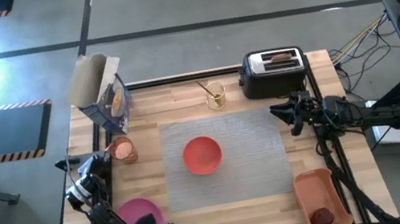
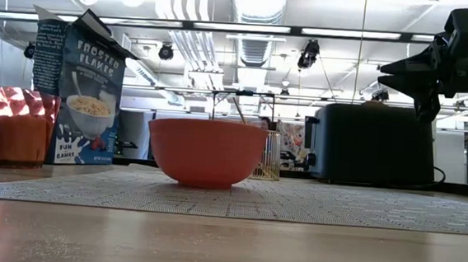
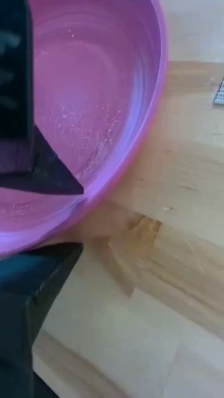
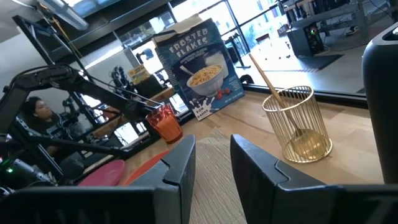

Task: Arrange a breakfast setting
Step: Put the pink plate on the gray tablemat to the right of the orange bowl

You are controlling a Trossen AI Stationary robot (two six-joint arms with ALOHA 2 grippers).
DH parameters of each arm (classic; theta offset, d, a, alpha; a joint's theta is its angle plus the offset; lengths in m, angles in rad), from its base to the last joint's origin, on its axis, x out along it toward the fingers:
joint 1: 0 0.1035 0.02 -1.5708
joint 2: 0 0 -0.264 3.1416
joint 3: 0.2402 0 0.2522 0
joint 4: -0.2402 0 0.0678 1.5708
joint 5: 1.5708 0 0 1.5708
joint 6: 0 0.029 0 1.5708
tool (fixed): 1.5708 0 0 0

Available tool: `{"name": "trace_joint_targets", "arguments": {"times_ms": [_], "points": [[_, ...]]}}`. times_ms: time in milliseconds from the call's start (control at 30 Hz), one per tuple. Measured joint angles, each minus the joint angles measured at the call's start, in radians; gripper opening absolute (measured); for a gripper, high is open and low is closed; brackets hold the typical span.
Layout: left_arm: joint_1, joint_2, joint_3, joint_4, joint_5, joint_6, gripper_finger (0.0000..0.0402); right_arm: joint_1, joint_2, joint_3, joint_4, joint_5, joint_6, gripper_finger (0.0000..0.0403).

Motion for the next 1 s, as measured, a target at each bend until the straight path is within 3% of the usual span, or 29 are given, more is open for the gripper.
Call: {"name": "trace_joint_targets", "arguments": {"times_ms": [333,767,1000], "points": [[0.001,-0.001,0.004,-0.007,0.033,0.023,0.0008,0.0,0.0,0.0,0.0,0.0,0.0,0.0091],[-0.002,0.0,0.168,-0.094,0.05,0.09,0.001,0.0,0.0,0.0,0.0,0.0,0.0,0.0091],[0.012,0.0,0.312,-0.188,-0.054,0.179,0.0009,0.0,0.0,0.0,0.0,0.0,0.0,0.0091]]}}
